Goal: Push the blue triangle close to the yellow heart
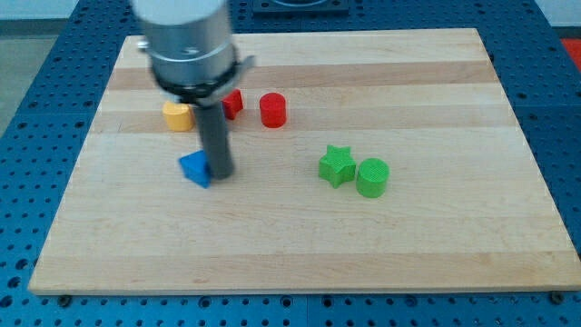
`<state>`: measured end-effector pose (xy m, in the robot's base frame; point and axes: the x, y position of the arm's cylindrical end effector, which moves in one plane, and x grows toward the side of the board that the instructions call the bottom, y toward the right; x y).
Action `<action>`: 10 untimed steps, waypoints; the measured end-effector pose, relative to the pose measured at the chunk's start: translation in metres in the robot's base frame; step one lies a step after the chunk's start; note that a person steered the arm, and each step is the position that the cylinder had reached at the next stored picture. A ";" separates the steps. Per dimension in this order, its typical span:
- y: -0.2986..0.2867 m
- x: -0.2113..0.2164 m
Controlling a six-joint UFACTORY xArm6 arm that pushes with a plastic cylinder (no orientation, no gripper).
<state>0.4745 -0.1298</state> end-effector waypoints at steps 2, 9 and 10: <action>0.013 0.017; -0.056 -0.013; -0.049 -0.024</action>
<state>0.4504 -0.1792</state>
